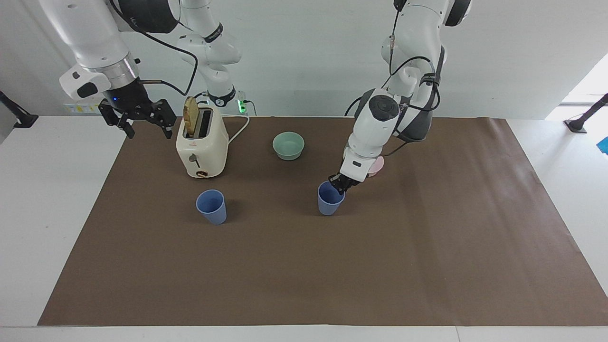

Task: Stack blue cups with both arms
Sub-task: 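Lift the blue cup with the left gripper and carry it toward the center, then set the blue cup down and open the left gripper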

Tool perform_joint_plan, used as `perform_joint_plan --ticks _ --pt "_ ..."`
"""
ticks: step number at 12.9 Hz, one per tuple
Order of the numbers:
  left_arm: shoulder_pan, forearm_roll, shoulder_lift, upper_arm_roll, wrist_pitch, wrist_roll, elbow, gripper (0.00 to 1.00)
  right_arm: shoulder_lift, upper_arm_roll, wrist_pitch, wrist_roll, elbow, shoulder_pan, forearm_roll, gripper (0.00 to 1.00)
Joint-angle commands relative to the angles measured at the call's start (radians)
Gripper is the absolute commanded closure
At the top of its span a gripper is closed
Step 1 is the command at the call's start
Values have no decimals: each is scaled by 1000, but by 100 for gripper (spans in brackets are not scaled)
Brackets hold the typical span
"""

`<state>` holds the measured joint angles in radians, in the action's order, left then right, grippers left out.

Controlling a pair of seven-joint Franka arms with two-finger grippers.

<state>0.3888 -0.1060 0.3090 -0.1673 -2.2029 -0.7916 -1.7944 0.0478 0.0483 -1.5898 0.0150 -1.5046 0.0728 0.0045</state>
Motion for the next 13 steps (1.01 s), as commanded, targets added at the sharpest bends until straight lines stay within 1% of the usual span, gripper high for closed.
perform_joint_plan --ticks 1,6,7,8,9,11,13 --pt "27 5 -31 17 -24 11 -58 100 -19 8 -1 -26 -19 16 0 0" --pt "19 5 -33 19 -49 37 -65 100 -19 8 -1 -26 -19 16 0 0" --pt "18 5 -33 17 -47 41 -65 94 -19 8 -1 -29 -19 16 0 0" --pt "18 5 -33 18 -46 43 -65 34 -20 8 -1 -30 -19 16 -1 0" --pt "18 6 -33 20 -41 46 -59 0 -19 8 -1 -30 -19 16 -1 0" --pt "12 40 -30 22 -29 45 -51 0 -20 8 -1 -30 -19 16 -1 0" --pt "-4 55 -42 31 -5 46 -40 0 -20 8 -1 -30 -19 16 -1 0"
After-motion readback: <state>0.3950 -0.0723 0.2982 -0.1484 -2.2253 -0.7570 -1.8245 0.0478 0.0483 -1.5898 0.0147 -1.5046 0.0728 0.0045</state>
